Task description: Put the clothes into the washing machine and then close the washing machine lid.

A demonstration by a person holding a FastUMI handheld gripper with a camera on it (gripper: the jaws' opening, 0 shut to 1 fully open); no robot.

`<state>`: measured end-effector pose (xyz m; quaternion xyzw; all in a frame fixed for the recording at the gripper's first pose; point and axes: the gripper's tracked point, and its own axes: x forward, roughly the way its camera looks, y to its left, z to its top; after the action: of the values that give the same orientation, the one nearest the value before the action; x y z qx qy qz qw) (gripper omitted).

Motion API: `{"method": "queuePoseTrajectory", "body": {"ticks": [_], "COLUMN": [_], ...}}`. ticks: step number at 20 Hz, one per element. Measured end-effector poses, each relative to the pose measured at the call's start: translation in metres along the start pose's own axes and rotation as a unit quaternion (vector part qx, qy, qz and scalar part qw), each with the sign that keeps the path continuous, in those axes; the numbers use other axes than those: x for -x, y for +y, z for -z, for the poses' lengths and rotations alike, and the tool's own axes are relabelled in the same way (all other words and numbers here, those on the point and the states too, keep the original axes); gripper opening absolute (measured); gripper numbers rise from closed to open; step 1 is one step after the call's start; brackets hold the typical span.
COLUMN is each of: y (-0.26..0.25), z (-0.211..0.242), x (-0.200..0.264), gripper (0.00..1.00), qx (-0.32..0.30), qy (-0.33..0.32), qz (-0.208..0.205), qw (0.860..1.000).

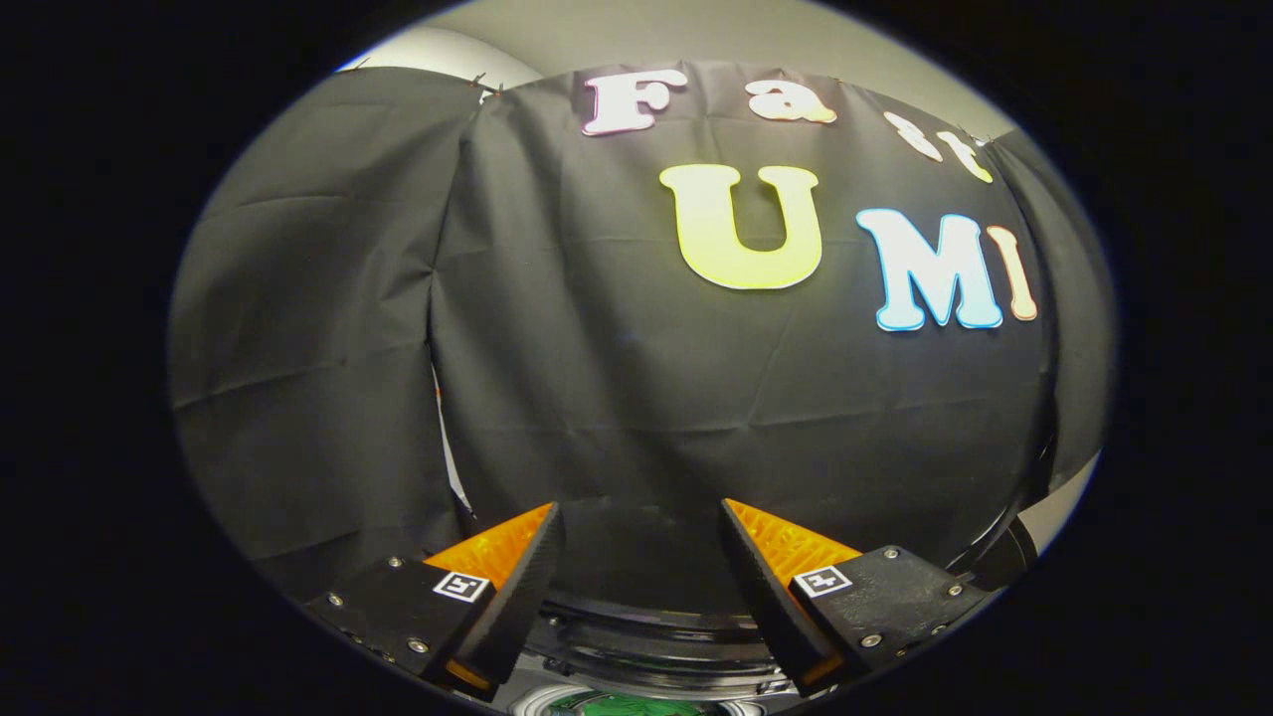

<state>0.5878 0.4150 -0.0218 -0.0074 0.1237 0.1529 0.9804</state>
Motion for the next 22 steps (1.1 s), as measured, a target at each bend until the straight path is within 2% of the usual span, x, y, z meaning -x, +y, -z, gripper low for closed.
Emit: {"method": "queuePoseTrajectory", "body": {"ticks": [10,14,22], "y": [-0.019,-0.019,-0.011], "z": [0.038,0.046,0.043], "x": [-0.042,-0.044,-0.021], "gripper": [0.96,0.96,0.96], "qx": [0.018,-0.008,-0.007], "qy": [0.055,0.068,0.055], "qz": [0.029,0.03,0.026], "qw": [0.998,0.997,0.998]}}
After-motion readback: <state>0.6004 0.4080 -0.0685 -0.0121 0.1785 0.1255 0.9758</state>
